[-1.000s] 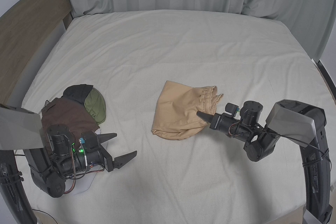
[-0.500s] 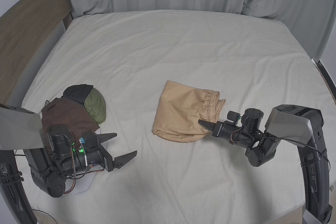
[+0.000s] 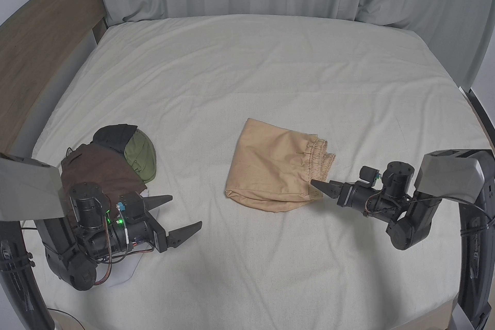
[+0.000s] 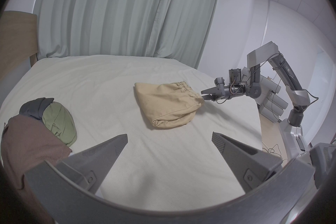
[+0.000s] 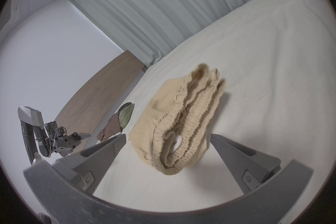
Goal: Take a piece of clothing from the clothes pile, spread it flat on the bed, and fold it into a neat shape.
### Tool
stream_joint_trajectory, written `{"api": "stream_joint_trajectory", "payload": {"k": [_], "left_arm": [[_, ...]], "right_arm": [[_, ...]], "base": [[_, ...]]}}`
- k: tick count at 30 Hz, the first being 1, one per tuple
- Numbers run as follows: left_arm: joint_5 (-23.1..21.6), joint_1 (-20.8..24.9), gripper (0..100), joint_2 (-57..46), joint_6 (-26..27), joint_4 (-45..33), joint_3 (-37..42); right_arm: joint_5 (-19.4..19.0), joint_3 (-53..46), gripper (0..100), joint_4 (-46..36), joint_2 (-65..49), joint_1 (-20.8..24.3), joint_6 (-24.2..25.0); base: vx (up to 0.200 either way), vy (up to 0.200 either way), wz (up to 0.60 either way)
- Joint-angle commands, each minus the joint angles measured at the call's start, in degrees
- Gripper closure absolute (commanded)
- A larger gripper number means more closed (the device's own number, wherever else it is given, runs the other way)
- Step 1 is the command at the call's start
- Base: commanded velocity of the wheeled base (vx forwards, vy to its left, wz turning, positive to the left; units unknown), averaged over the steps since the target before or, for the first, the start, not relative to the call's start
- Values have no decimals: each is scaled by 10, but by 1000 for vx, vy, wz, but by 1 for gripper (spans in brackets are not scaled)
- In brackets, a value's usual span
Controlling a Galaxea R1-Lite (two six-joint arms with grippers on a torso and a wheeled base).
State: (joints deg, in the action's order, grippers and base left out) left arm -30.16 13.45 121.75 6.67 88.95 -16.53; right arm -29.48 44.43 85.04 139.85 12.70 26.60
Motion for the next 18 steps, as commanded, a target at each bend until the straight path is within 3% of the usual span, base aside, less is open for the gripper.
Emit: {"api": "stream_joint_trajectory", "payload": {"k": [1, 10, 18], "left_arm": [[-1, -1, 0, -1, 0, 1, -3], [-1, -2, 0, -2, 0, 1, -3], [-1, -2, 0, -3, 0, 1, -3]], "right_arm": [[-1, -37, 0, 7, -61, -6, -14], [0, -28, 0, 1, -84, 49, -16], [1, 21, 0, 7, -13, 58, -16]], "base": [[0, 0, 0], [0, 0, 0], [0, 0, 0]]}}
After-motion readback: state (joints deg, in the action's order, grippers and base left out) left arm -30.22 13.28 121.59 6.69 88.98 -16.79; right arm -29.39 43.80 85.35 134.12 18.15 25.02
